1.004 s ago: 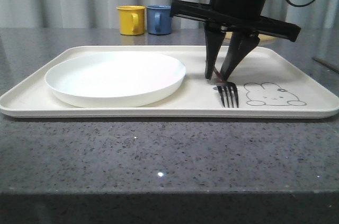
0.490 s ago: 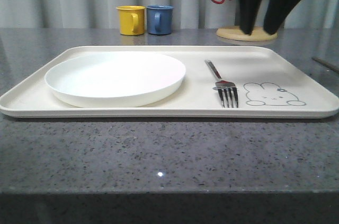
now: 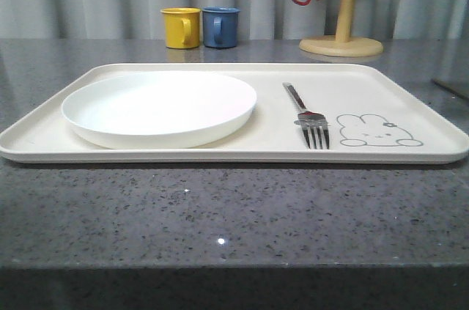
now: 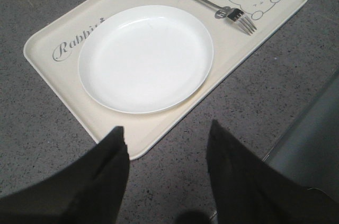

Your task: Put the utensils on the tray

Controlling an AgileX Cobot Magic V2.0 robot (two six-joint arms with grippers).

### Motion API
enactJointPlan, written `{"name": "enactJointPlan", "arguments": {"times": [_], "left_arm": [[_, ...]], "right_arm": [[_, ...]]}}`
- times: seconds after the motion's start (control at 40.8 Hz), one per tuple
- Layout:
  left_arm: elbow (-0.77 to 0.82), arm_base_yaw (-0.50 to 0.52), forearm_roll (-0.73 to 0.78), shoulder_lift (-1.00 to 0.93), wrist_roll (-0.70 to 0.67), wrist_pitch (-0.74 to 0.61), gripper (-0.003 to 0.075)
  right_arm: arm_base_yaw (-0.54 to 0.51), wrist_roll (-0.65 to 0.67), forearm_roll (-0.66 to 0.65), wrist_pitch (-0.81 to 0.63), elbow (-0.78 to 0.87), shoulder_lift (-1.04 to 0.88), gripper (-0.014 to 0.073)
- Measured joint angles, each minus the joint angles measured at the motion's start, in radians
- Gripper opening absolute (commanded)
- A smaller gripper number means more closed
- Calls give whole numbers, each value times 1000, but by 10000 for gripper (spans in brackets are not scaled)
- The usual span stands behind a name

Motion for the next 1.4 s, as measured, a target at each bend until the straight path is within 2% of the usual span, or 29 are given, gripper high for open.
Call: {"name": "enactJointPlan", "arguments": {"times": [0.196,0.637,0.686,0.808,0.906,1.176,1.396], "left_arm": [[0,0,0,0,0,0,335],[0,0,0,0,0,0,335],[0,0,0,0,0,0,335],[0,0,0,0,0,0,335],[0,0,0,0,0,0,335],[0,0,0,0,0,0,335],[0,0,0,0,0,0,335]], "right_arm": [[-45,-23,2,0,2,66,309],[-47,-38,6,-10,2,176,307],[-47,-38,6,-10,2,176,284],[-47,-38,6,-10,2,176,132],[-50,-38,-2,-12,2,176,51],[-45,-39,45,-12,-18,173,44],[46,-39,176,-12,-67,113,45]]}}
